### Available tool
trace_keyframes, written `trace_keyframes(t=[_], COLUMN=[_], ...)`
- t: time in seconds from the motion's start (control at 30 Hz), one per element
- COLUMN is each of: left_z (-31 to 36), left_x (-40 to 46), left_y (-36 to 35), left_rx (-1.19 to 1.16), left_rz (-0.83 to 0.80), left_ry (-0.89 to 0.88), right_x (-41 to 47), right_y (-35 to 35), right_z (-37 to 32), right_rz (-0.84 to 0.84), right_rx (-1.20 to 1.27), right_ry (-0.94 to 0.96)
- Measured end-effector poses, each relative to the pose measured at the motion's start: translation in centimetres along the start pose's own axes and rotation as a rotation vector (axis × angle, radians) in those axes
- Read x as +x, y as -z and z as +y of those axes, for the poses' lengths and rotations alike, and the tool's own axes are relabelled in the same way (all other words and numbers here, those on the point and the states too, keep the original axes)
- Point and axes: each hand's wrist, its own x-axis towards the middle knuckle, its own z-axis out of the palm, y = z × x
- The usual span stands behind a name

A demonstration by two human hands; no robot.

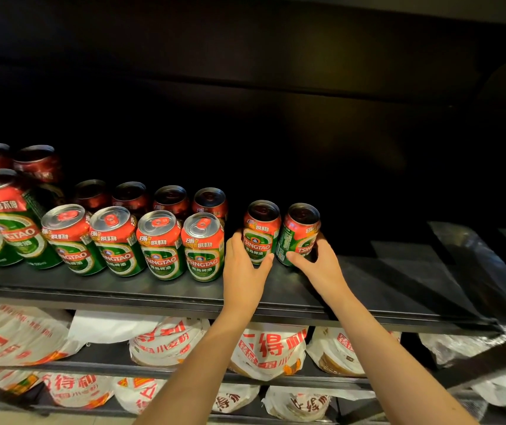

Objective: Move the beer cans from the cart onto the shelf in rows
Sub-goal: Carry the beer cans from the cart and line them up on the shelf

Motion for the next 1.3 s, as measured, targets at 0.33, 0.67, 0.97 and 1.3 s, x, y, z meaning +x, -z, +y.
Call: trace_keyframes(t=[0.33,0.67,0.97,1.3], left_z=[0.2,0.4,0.5,0.8], left_x=[-0.1,-0.7,-1.0,-1.5], left_y=[0.1,-0.3,-0.4,-1.3], left_rx=[0.025,0.105,0.189,0.323], left_rz=[0.009,0.070,0.132,0.285], left_ry=[0.000,0.018,0.021,0.052], right_x=[-0.3,-0.1,0.1,0.8], right_y=[-0.1,-0.1,0.3,0.0], right_z=[-0.2,-0.2,0.6,0.8], right_rz=[0.043,0.012,-0.029,-0.069], right_rx=[0.006,-0.049,0.020,0.031], right_ry=[0.008,-0.012,0.006,0.065])
